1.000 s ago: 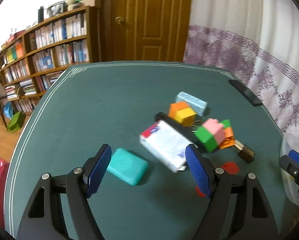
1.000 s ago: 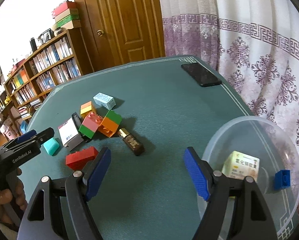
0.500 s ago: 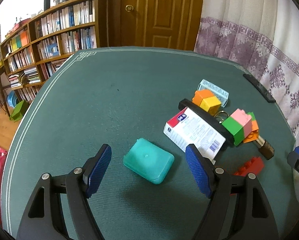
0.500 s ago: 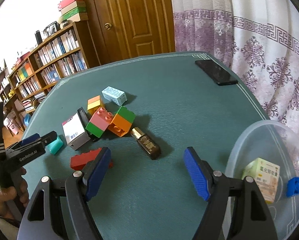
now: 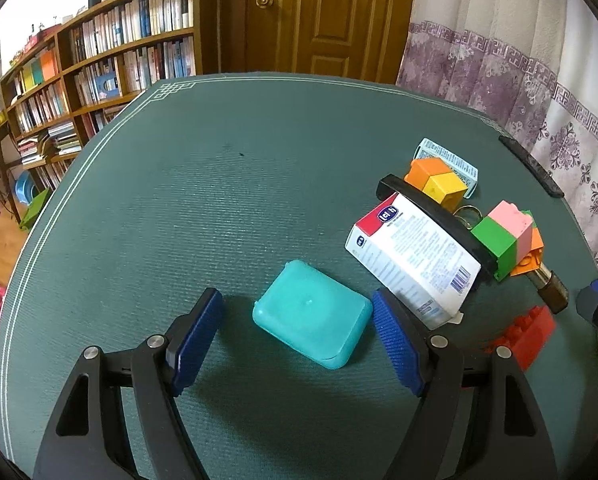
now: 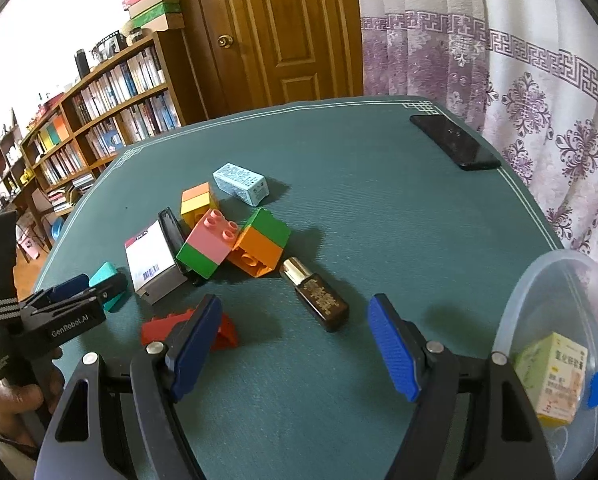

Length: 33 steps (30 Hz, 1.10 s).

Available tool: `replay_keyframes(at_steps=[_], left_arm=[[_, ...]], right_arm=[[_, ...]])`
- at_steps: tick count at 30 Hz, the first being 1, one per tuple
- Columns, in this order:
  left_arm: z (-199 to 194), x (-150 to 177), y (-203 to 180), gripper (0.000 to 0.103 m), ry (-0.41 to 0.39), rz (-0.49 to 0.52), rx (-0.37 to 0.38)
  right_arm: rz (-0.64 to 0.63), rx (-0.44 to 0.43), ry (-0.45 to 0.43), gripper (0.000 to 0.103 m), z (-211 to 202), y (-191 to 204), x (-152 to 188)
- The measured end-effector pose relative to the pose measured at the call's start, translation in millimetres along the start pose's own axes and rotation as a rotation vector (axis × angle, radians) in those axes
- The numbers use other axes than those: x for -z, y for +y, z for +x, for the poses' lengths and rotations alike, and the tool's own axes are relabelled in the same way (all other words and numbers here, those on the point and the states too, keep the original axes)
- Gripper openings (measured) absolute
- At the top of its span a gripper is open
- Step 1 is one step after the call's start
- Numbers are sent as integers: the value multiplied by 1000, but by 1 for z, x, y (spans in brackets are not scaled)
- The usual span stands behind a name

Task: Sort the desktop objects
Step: 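Grasp the teal soap box with the left tool while the right tool approaches the brown bottle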

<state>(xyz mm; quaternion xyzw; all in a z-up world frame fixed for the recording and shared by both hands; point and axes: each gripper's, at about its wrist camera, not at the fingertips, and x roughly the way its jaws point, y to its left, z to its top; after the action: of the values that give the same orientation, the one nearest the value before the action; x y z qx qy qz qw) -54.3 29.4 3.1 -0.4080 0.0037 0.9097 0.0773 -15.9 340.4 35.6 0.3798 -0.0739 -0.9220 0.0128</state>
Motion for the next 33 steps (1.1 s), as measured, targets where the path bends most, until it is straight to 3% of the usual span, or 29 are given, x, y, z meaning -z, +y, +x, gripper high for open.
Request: replay_keyframes(at_steps=[18, 20, 22, 28, 33], left_arm=[[5, 1, -4, 86, 4, 37, 0], [5, 1, -3, 86, -1, 30, 14], [4, 1, -1, 75, -9, 24, 17], [1, 2, -2, 62, -20, 29, 32], [2, 3, -1, 62, -21, 29, 34]], right_arm=[[5, 25, 7, 79, 24, 1, -7], [5, 30, 13, 79, 26, 0, -7], [1, 37, 21, 79, 31, -1, -6], [-19, 45, 58, 63, 44, -2, -5], [-39, 66, 69, 47, 52, -2, -3]])
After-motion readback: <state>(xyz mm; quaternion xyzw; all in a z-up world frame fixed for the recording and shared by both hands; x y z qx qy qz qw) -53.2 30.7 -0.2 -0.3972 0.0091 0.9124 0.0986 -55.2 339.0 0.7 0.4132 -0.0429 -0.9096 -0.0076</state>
